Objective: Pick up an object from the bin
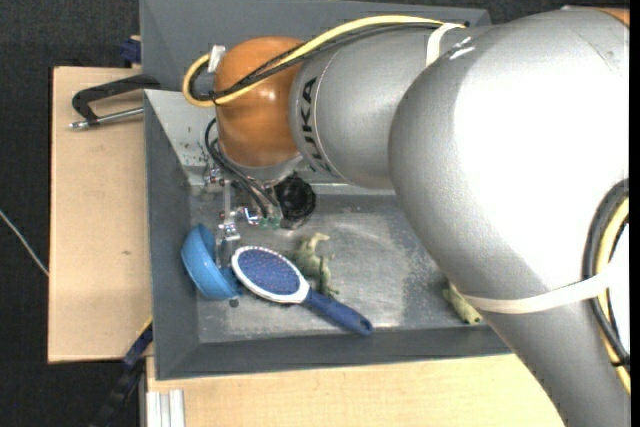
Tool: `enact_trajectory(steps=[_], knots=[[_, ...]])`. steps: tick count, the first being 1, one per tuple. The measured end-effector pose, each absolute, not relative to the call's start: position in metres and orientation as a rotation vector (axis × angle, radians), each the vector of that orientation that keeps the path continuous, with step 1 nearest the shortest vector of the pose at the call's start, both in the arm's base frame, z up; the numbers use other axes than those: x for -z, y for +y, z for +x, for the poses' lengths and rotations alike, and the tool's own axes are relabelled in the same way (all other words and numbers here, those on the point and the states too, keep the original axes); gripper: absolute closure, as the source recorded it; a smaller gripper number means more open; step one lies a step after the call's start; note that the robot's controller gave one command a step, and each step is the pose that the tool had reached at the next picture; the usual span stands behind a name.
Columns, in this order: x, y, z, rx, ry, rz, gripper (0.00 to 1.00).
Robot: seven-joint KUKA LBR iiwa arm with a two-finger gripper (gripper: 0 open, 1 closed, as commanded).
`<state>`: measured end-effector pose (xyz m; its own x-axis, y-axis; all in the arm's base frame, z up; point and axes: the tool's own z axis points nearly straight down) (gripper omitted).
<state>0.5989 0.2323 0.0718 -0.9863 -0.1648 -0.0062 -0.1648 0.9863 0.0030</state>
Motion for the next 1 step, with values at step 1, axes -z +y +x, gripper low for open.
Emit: enact_trajectory(steps=[1], knots=[[-0.0758,0.2342,0.5999,-0.011,3.120,-0.259,1.00]])
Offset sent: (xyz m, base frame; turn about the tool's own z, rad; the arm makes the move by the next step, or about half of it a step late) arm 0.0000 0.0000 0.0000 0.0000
